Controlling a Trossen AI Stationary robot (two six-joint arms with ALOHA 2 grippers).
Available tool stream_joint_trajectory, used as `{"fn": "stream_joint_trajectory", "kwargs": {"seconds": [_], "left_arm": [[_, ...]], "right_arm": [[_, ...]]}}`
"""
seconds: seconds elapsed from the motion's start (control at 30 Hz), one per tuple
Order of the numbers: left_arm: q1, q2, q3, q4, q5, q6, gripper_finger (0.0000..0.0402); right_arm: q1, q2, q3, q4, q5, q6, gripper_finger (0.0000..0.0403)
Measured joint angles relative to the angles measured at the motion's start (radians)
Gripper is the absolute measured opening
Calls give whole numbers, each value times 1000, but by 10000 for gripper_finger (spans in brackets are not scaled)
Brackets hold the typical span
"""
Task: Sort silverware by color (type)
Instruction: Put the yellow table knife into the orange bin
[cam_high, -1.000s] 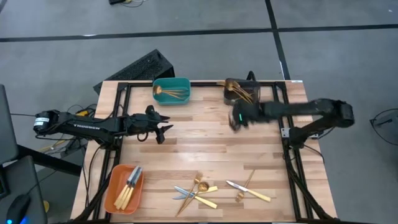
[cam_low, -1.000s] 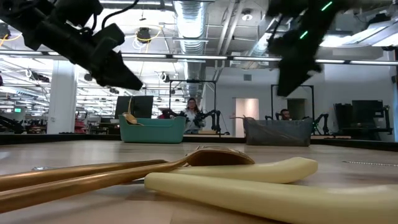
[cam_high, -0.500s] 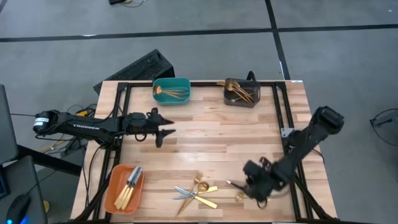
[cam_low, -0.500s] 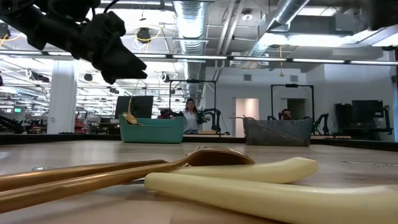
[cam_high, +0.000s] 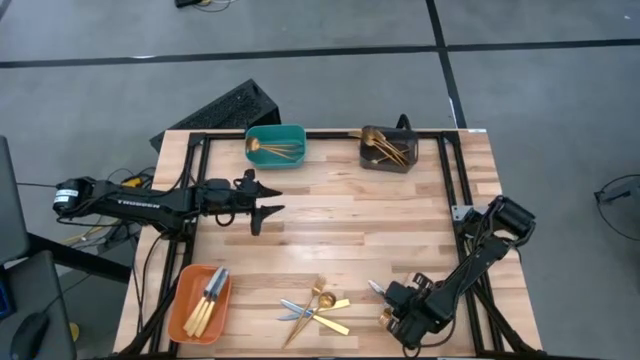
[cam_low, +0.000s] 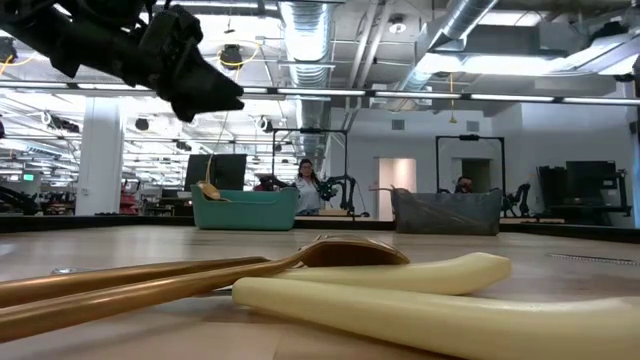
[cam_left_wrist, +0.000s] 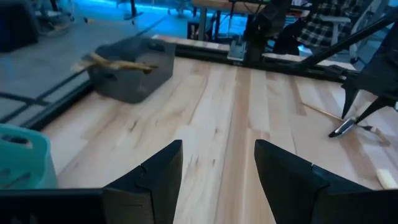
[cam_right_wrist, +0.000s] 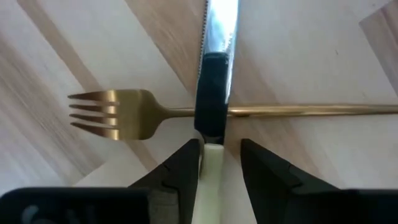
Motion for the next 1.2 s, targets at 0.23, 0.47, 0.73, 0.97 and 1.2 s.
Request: {"fn": "stream_joint_trajectory", "kwargs": {"seconds": [0.23,0.47,0.73,0.97,1.2], "left_arm": [[0,0,28,-15,-4,37,187],[0,0,21,-243,-92,78,187],[0,10,15,-14,-128,114,187],[-1,89,-8,292,126,153,187],[0,303,-2,586,182,146,187]], "right_arm": [[-53,0,3,-49,-5,8,68],[-162,-102,-2,-104,422,-95,60],[-309,-228,-3,203,959,-395,60],[-423,-231,-2,673,996,-794,60],[-508,-218,-2,1080,733,-1112,60]]}}
